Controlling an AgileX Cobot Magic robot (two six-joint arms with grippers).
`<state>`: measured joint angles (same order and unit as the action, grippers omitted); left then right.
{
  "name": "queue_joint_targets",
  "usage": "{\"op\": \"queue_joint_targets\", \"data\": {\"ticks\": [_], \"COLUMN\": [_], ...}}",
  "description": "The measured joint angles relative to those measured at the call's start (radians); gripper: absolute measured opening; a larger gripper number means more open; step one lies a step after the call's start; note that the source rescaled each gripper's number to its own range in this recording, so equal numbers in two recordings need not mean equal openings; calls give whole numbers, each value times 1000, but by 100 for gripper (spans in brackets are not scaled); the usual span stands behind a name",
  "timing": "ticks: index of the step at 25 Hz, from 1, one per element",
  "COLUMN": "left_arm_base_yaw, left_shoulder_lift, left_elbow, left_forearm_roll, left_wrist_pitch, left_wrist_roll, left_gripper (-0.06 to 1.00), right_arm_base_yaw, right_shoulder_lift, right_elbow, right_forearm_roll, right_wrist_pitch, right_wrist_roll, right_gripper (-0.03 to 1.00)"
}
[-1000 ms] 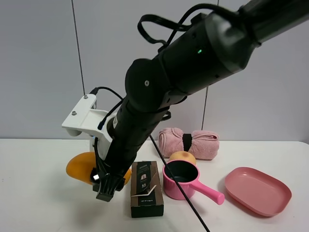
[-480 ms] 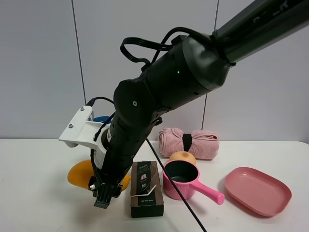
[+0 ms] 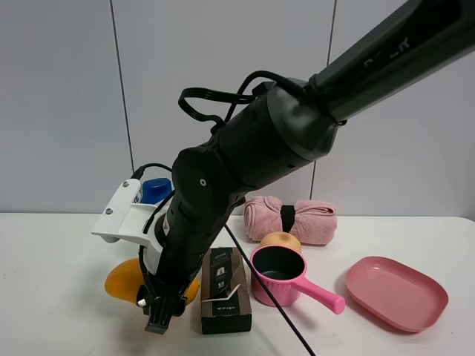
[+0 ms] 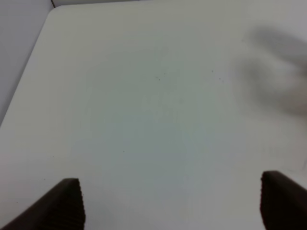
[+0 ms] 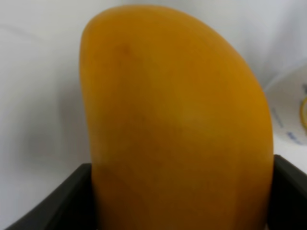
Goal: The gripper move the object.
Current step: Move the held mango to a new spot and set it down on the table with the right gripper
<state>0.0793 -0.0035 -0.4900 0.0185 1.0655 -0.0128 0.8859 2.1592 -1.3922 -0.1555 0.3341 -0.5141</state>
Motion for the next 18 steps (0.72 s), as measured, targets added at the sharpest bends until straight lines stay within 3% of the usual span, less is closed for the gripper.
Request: {"op": "queue_joint_targets", "data": {"ticks": [18], "left_arm_base_yaw": [0], "left_shoulder_lift": [0], "left_elbow": [0], "left_forearm_roll": [0], "left_wrist_pitch": [0], "left_wrist_roll": [0], "left_gripper": [100], "right_arm_base_yaw": [0], "right_shoulder_lift": [2], "right_elbow": [0], "right_forearm_roll": [-23], "right_wrist_pitch": [-26], "right_wrist_roll": [14], "right_gripper": [0]}}
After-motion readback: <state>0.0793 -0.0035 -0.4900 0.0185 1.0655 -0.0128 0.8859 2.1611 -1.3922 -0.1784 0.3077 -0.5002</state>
